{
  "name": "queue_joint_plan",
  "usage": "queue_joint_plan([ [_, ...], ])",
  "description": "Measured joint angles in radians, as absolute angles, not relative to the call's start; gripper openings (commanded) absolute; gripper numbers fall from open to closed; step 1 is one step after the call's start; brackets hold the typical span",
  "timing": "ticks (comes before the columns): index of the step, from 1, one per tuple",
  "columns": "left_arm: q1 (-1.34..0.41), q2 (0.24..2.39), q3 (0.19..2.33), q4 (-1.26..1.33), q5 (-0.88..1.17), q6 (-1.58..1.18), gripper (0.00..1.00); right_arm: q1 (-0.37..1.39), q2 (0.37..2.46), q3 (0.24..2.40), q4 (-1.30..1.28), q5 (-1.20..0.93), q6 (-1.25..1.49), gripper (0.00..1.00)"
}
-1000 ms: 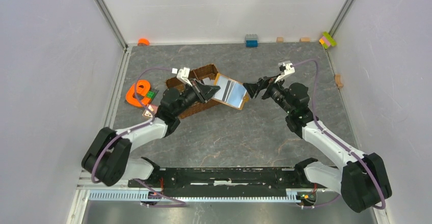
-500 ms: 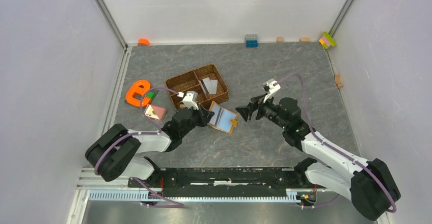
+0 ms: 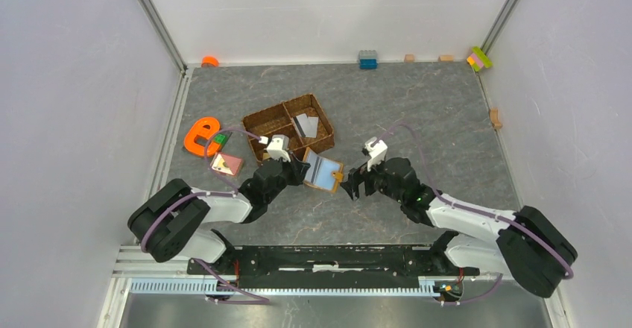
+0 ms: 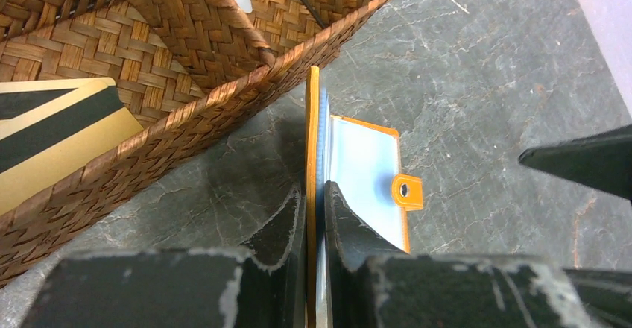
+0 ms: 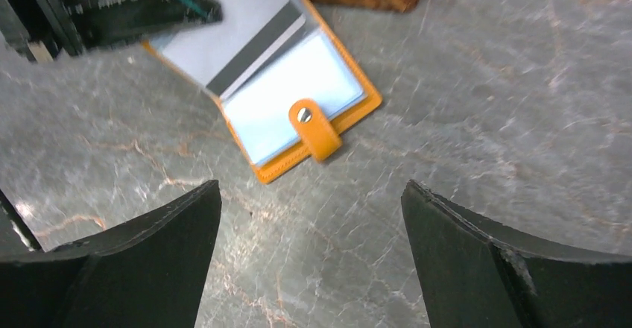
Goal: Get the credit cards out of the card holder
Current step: Remove the credit card from the card holder.
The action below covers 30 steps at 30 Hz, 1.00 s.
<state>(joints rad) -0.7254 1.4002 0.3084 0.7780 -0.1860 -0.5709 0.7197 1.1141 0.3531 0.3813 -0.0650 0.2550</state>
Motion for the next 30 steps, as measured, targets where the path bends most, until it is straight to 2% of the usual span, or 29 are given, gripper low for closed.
queue_joint_plan([
  [13, -0.725, 1.433, 0.311, 0.784, -0.182, -0.575, 0.04, 0.879, 1.346, 0.348, 0.394, 0.143, 0.245, 0.90],
  [18, -0.725, 1.433, 0.311, 0.784, -0.177, -0.585, 0.06, 0.953, 1.446, 0.430, 0.381, 0.237, 0.250, 0.90],
  [24, -0.725, 1.433, 0.305, 0.784, -0.173, -0.603, 0.17, 1.026, 1.587, 0.595, 0.319, 0.358, 0.260, 0.92],
  [26, -0.725, 1.432, 0.303, 0.784, -0.174, -0.607, 0.22, 1.027, 1.613, 0.630, 0.294, 0.394, 0.269, 0.92],
  [30, -0.725, 1.422, 0.295, 0.779, -0.178, -0.614, 0.26, 1.001, 1.625, 0.649, 0.262, 0.408, 0.294, 0.91],
])
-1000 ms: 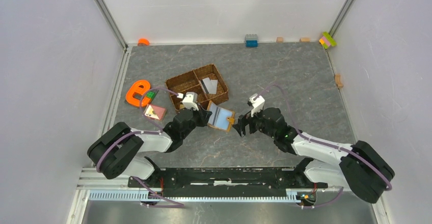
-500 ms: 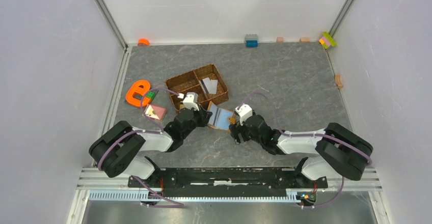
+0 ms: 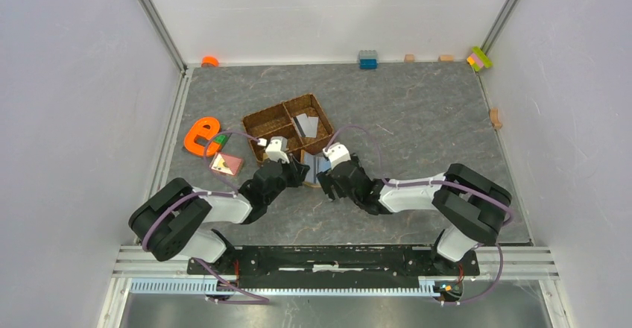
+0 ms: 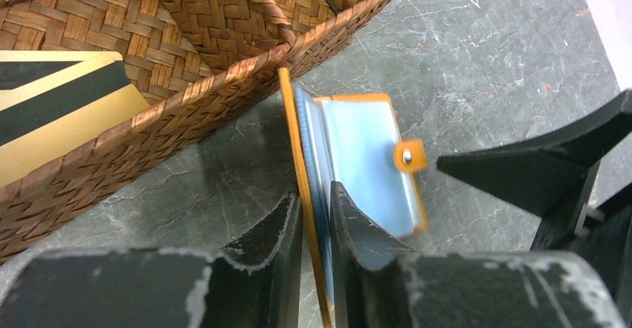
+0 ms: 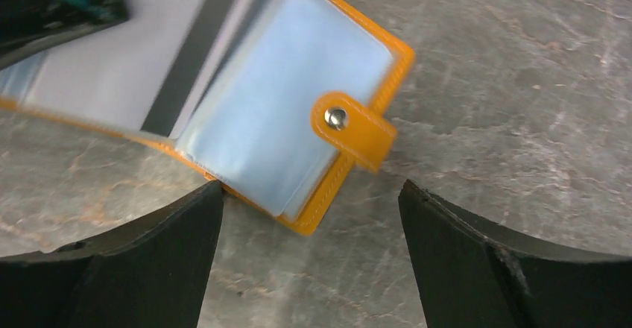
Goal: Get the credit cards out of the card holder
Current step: Remove the credit card from the card holder.
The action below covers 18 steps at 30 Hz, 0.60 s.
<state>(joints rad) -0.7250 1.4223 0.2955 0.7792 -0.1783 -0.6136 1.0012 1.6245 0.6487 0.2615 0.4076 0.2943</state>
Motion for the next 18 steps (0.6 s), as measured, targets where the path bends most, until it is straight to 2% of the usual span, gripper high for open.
queue_joint_plan([
  [7, -0.725, 1.413, 0.284, 0.748, -0.143, -0.617, 0.40, 0.887, 1.594, 0.617, 0.264, 0.392, 0.310, 0.90],
  [13, -0.716, 1.412, 0.274, 0.733, -0.103, -0.621, 0.50, 0.870, 1.552, 0.558, 0.301, 0.324, 0.308, 0.91],
  [18, -0.673, 1.419, 0.274, 0.744, -0.045, -0.648, 0.68, 0.870, 1.485, 0.492, 0.339, 0.304, 0.306, 0.93],
])
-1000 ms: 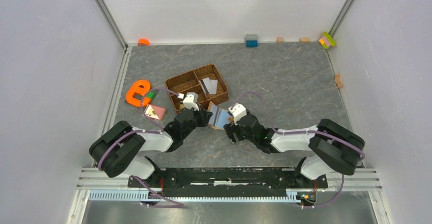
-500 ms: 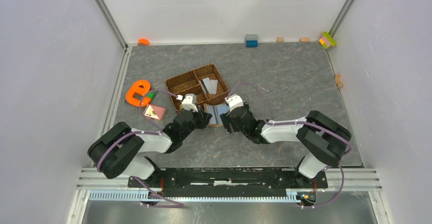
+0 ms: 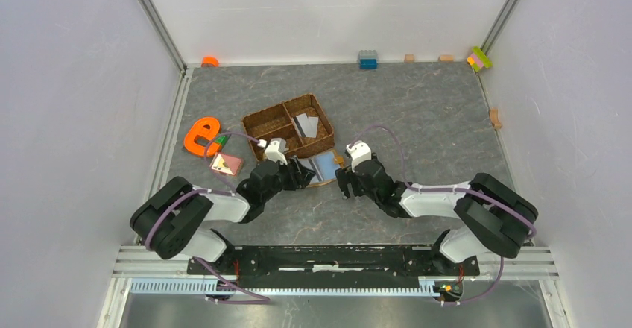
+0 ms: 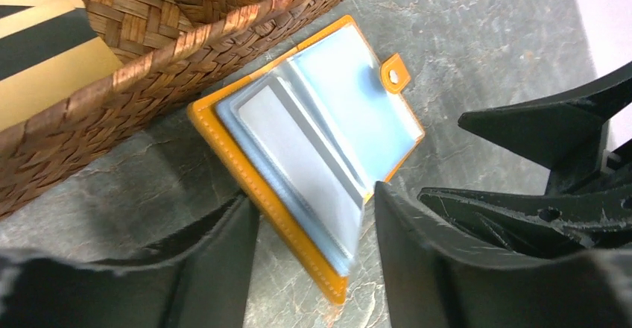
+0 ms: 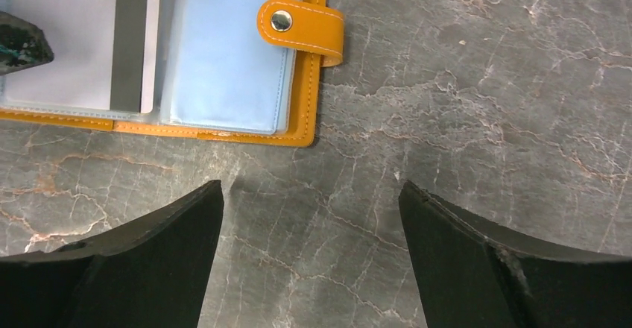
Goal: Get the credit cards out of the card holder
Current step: Remove the credit card from the card holder.
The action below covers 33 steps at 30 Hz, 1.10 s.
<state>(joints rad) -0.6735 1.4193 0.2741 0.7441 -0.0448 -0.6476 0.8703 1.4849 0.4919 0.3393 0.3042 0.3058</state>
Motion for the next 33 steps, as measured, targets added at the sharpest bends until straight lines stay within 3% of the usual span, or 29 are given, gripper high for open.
queue_joint_plan([
  [3, -0.629, 1.472, 0.276, 0.800, 0.031, -0.686, 0.68, 0.870, 1.446, 0.462, 0.359, 0.303, 0.306, 0.96],
  [11, -0.452, 1.874, 0.291, 1.294, 0.348, -0.912, 0.38, 0.870, 1.354, 0.406, 0.416, 0.319, 0.306, 0.98],
  [14, -0.407, 1.983, 0.305, 1.414, 0.440, -0.986, 0.36, 0.870, 1.317, 0.370, 0.451, 0.319, 0.306, 0.98],
  [22, -0.397, 1.944, 0.292, 1.413, 0.505, -1.009, 0.36, 0.870, 1.286, 0.342, 0.508, 0.318, 0.306, 0.98],
  [28, -0.417, 1.866, 0.287, 1.327, 0.486, -0.992, 0.21, 0.870, 1.283, 0.342, 0.520, 0.318, 0.307, 0.97],
  [33, -0.428, 1.861, 0.293, 1.262, 0.472, -0.979, 0.23, 0.846, 1.286, 0.342, 0.540, 0.256, 0.316, 0.85],
])
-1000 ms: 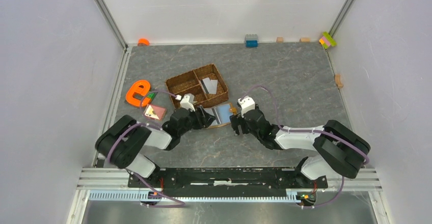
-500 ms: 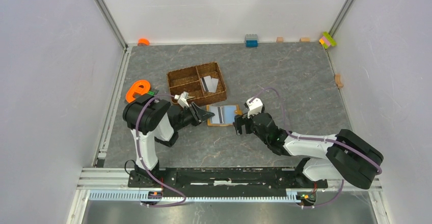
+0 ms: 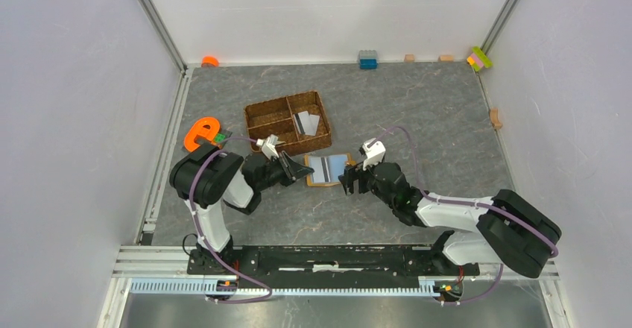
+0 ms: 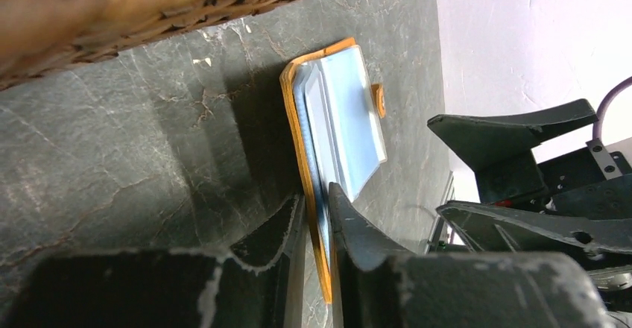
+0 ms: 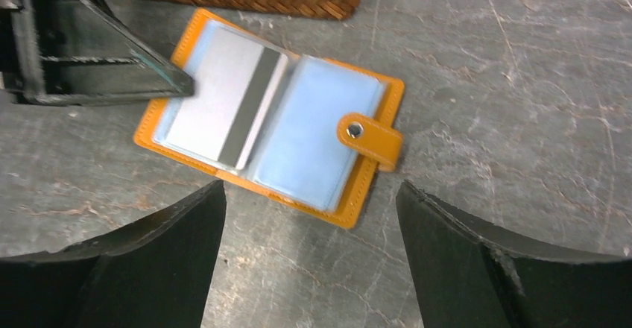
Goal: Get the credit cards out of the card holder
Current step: Remove the credit card from the card holder.
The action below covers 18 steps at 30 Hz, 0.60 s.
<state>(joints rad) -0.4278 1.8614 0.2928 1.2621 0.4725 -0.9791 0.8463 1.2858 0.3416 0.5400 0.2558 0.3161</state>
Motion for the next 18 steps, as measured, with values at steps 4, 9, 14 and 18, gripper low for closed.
queue_joint_plan([
  [4, -0.428, 1.861, 0.306, 1.235, 0.470, -0.974, 0.14, 0.788, 1.301, 0.342, 0.614, 0.119, 0.337, 0.68],
  [9, -0.428, 1.859, 0.317, 1.205, 0.466, -0.966, 0.02, 0.732, 1.357, 0.342, 0.686, -0.038, 0.373, 0.38],
  [14, -0.433, 1.858, 0.332, 1.197, 0.473, -0.957, 0.02, 0.677, 1.483, 0.377, 0.732, -0.211, 0.429, 0.17],
  [18, -0.445, 1.866, 0.339, 1.211, 0.478, -0.954, 0.02, 0.644, 1.616, 0.436, 0.796, -0.366, 0.495, 0.17],
])
